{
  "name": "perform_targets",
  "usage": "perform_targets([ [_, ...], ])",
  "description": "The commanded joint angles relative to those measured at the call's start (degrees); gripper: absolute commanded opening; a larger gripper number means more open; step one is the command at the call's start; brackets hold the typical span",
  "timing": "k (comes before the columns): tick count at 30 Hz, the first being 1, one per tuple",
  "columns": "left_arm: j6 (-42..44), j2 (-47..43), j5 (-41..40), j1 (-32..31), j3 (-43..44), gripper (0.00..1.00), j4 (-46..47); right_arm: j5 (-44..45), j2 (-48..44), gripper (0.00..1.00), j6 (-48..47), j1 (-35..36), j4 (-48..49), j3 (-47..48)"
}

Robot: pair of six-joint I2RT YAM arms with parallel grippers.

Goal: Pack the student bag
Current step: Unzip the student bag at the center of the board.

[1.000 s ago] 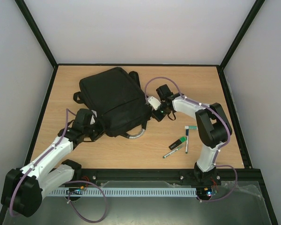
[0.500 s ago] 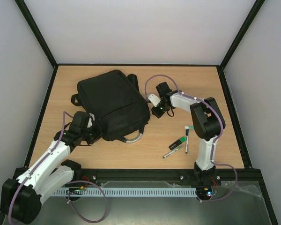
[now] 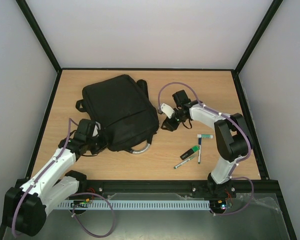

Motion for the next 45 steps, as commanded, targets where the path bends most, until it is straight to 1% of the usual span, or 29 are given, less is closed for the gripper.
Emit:
perform_targets([
  [1,2.6,0.9,-0.8,1.6,0.1,0.02,-1.9,-5.5,2.6,0.52,-1.4,-0.2,-1.7,2.3],
  [10,3.9,0.7,-0.3,4.1,-0.2,0.02,-2.2,-9.9,8.4,0.48,-1.7,-0.1,-3.4,8.3],
  [15,4.5,0.9,-0.3,5.2,-0.1,0.02,-2.0,-11.8,10.9,0.43,-2.8,0.9,-5.4,10.2],
  [16,4.8,1.0,-0.2,5.5,-0.1,0.02,-1.9,-12.1,11.3,0.41,-2.9,1.1,-5.6,10.3],
  [18,5.1,1.3,-0.2,5.8,-0.1,0.02,-1.8,-12.3,11.9,0.32,-3.0,1.8,-5.7,10.4],
  [19,5.2,1.5,-0.1,6.0,-0.1,0.02,-1.8,-12.4,12.1,0.29,-3.0,2.1,-5.7,10.4],
  [23,5.4,1.9,0.0,6.3,-0.2,0.02,-1.4,-12.9,12.2,0.25,-2.7,2.7,-5.4,10.3],
  [24,5.4,1.9,0.0,6.4,-0.3,0.02,-1.2,-12.9,12.1,0.21,-2.6,2.7,-5.2,10.2],
  [26,5.4,2.1,0.1,6.5,-0.3,0.02,-0.9,-13.3,11.9,0.09,-2.6,2.7,-5.2,10.2],
  [28,5.3,2.3,0.0,6.7,-0.3,0.02,-0.4,-13.4,11.4,0.01,-2.3,2.7,-5.0,10.0],
  [32,5.8,3.7,-0.2,7.8,0.3,0.02,1.3,-10.8,9.1,0.01,-2.0,2.7,-4.8,7.7],
  [35,7.3,6.6,-0.4,9.2,1.5,0.03,3.0,-8.6,4.3,0.01,-2.7,2.7,-4.4,3.8],
  [38,8.2,10.3,-0.6,10.4,2.9,0.06,6.0,-8.6,-0.5,0.01,-2.4,2.9,-4.1,-0.3],
  [40,8.7,13.6,-1.2,10.8,4.1,0.14,8.1,-8.7,-2.8,0.01,-1.9,3.8,-4.1,-2.8],
  [43,10.1,17.4,-2.2,11.4,7.3,0.21,9.8,-7.4,-5.1,0.01,-0.8,7.4,-3.3,-5.8],
  [44,10.6,18.4,-3.1,11.8,8.4,0.27,9.9,-7.2,-5.5,0.01,0.0,8.6,-2.9,-6.5],
  [45,11.0,19.1,-3.8,12.3,9.5,0.36,9.8,-7.4,-5.7,0.01,0.8,10.1,-2.5,-6.8],
])
